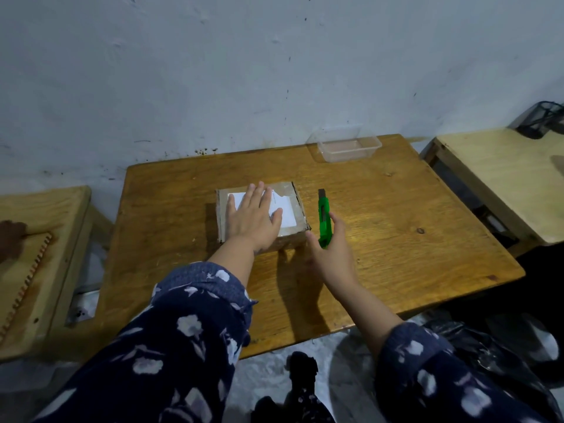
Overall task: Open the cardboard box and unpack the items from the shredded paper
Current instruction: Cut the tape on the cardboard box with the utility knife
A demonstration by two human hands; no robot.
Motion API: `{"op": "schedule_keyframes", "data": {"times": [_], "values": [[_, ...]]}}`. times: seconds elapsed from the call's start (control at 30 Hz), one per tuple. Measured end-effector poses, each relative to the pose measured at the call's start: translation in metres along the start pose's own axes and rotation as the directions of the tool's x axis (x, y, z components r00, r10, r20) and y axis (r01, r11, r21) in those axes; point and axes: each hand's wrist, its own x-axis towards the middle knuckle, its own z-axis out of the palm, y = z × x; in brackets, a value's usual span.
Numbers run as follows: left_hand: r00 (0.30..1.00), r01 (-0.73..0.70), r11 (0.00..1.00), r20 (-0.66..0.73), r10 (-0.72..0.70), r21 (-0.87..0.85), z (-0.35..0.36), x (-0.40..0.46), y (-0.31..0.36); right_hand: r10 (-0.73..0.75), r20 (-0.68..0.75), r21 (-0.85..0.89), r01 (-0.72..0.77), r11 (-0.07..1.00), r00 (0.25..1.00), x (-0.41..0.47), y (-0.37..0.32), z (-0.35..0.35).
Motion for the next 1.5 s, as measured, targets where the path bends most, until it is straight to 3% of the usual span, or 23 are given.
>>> {"op": "schedule_keyframes", "data": {"times": [0.3, 0.5, 0.8, 0.9, 0.97, 1.23, 1.5], "values": [[0.993, 0.028, 0.999, 0.115, -0.023, -0.037, -0.010, 0.015, -0.002, 0.093, -0.064, 0.014, -0.092, 0.996, 0.994, 0.040, -0.015, 0.024], [0.986, -0.060, 0.998, 0.160, 0.054, 0.031, -0.019, 0.043, -0.004, 0.012, 0.000, -0.046, -0.012, 0.999, 1.000, 0.101, -0.027, 0.023], [0.986, -0.150, 0.987, 0.078, 0.145, 0.065, -0.017, 0.076, -0.041, -0.076, 0.115, -0.090, 0.086, 0.992, 0.990, 0.182, -0.049, 0.034], [0.995, -0.096, 0.993, -0.010, 0.097, 0.075, -0.010, 0.078, -0.037, -0.068, 0.115, -0.018, 0.070, 0.997, 0.991, 0.190, -0.047, 0.038], [0.996, -0.073, 0.995, -0.055, 0.077, 0.072, -0.007, 0.077, -0.034, -0.026, 0.095, 0.125, 0.014, 0.992, 0.995, 0.187, -0.040, 0.038], [0.999, -0.003, 0.999, -0.050, 0.005, 0.034, -0.006, 0.074, -0.024, 0.117, 0.138, 0.394, -0.163, 0.905, 0.983, 0.143, -0.014, 0.040], [0.992, 0.114, 0.993, -0.044, -0.114, -0.016, -0.004, 0.061, -0.002, 0.123, 0.141, 0.458, -0.175, 0.872, 0.982, 0.113, -0.011, 0.030]]}}
